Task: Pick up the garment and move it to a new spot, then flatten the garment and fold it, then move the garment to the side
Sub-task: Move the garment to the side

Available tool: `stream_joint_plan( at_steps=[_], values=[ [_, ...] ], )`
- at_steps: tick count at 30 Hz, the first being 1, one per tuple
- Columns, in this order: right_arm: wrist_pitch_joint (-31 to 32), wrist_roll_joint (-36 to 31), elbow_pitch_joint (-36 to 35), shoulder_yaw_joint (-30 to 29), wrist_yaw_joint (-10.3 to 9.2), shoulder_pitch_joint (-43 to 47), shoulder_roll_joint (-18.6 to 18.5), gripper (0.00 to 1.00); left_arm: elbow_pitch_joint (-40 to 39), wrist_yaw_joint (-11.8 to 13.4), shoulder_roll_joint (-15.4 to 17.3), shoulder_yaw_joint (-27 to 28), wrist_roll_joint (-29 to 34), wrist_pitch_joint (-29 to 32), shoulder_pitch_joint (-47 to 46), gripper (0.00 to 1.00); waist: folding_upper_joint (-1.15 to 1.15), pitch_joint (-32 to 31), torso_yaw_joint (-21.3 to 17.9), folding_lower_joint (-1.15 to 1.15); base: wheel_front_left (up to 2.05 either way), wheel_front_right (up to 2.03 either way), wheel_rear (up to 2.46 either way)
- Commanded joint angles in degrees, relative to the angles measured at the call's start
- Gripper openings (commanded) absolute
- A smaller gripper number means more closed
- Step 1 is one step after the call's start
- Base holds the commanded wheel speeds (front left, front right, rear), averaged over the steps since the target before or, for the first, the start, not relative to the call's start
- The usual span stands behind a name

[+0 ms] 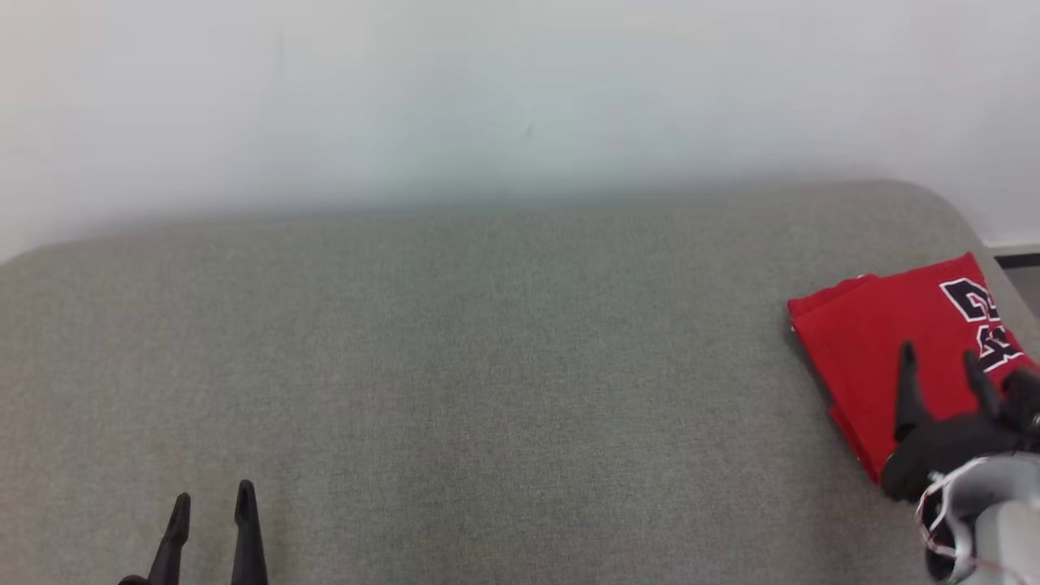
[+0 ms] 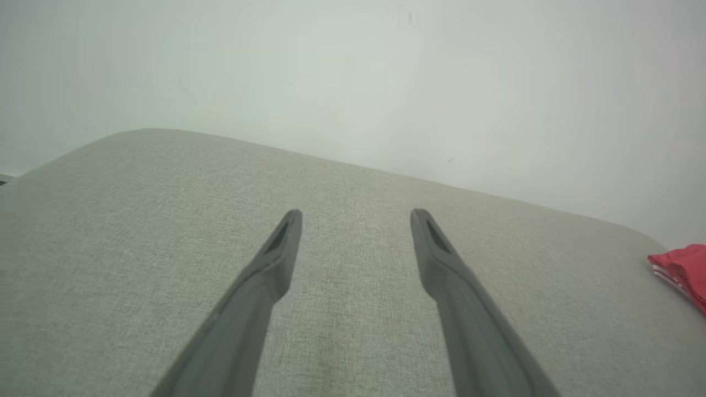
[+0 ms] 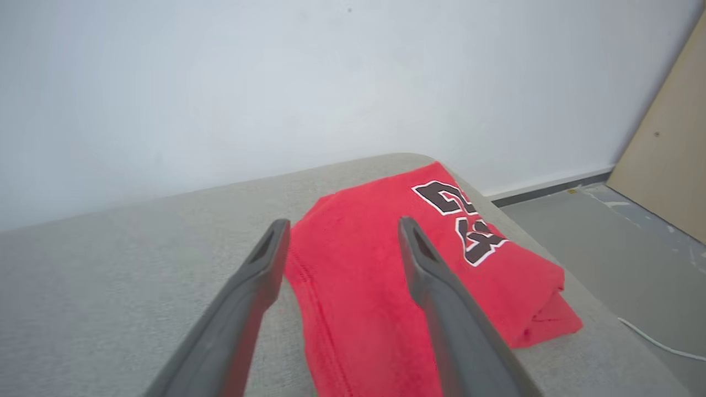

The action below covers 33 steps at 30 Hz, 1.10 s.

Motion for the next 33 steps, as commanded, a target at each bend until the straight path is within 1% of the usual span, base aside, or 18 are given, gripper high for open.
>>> stream_joint_plan(
  at_steps=[1,3,5,6,7,8,10,15,20,33],
  values=[
    [-1.3,1.5,-1.6,1.5,0.04,2.2,0.5,1.00,0.4,0.2,-0.5,0.6,-0.2,-0.4,0.9,1.00,0.01,-2.4,-0.3,0.01,0.00,0.00,0.00],
    [-3.3,3.5,-4.8,4.6,0.04,5.5,1.8,1.00,0.8,0.4,-0.8,1.7,-0.5,-0.4,1.4,1.00,0.01,-3.1,-0.2,0.01,0.00,0.00,0.00],
    [-4.9,4.9,-7.7,6.8,0.04,8.7,2.9,1.00,1.3,0.2,-1.2,2.4,-0.2,-0.3,1.4,1.00,0.01,-3.7,0.1,0.01,0.00,0.00,0.00],
    [-6.2,5.8,-10.3,9.1,0.04,11.2,3.4,1.00,1.7,-0.2,-1.6,2.8,0.4,-0.3,1.5,1.00,0.01,-4.1,0.6,0.01,0.00,0.00,0.00],
    [-6.8,6.1,-11.4,10.2,0.04,12.4,3.7,1.00,1.9,-0.4,-1.8,3.0,0.6,-0.3,1.6,1.00,0.01,-4.3,0.9,0.01,0.00,0.00,0.00],
    [-7.5,6.3,-12.4,11.1,0.04,13.3,4.0,1.00,1.9,-0.2,-2.0,3.5,1.0,-0.3,1.8,1.00,0.01,-4.5,1.1,0.01,0.00,0.00,0.00],
    [-8.4,4.5,-13.9,13.3,0.04,15.5,4.3,1.00,1.9,-0.2,-2.1,3.9,2.5,-0.3,2.4,1.00,0.01,-5.0,1.6,0.01,0.00,0.00,0.00],
    [-8.2,2.9,-15.0,15.0,0.04,19.5,5.1,1.00,2.1,-0.7,-3.4,4.9,4.2,-0.3,3.4,1.00,0.01,-6.1,2.5,0.01,0.00,0.00,0.00],
    [-7.9,3.2,-14.9,15.2,0.04,21.3,5.3,1.00,3.0,-1.3,-4.2,5.5,5.3,-0.3,4.4,1.00,0.01,-6.4,2.6,0.01,0.00,0.00,0.00],
    [-8.1,4.8,-13.9,15.3,0.04,20.8,5.3,1.00,4.0,-2.6,-5.2,6.7,6.4,-0.3,4.3,1.00,0.01,-5.8,1.9,0.01,0.00,0.00,0.00]
  ],
)
